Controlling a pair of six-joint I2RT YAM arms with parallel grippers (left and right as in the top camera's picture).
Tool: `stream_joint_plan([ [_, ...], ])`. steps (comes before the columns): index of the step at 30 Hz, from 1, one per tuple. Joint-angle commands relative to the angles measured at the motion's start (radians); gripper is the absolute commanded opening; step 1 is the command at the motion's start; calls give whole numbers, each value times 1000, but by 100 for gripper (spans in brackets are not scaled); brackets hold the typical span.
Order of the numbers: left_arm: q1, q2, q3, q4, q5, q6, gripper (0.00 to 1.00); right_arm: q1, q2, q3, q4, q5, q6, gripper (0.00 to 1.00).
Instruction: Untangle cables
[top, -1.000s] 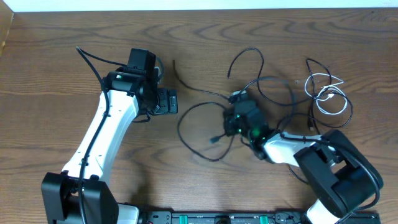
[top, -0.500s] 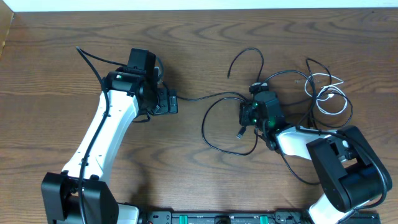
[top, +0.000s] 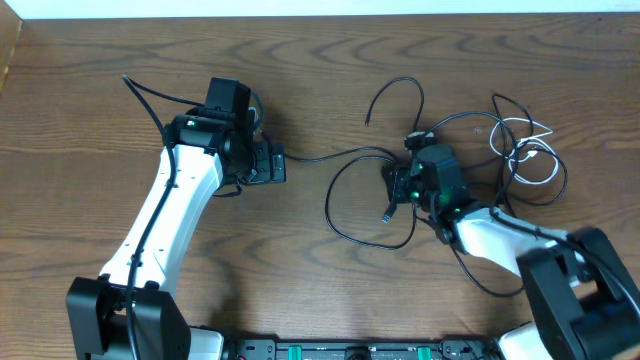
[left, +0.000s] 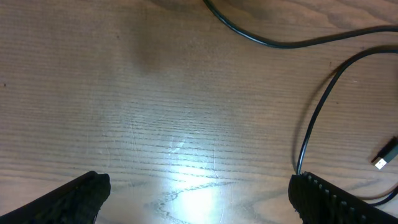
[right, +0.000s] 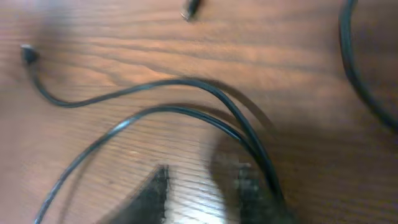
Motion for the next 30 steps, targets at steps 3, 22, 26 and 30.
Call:
stream_joint_plan([
  [3, 3, 4, -5, -3, -6, -3, 97, -5, -22, -3, -27, -13, 1, 99],
  [22, 3, 4, -5, -3, -6, -3, 97, -5, -22, -3, -35, -13, 1, 99],
  [26, 3, 4, -5, -3, -6, -3, 97, -5, -22, -3, -35, -13, 1, 99],
  [30, 3, 4, -5, -3, -6, -3, 97, -5, -22, -3, -35, -13, 1, 99],
])
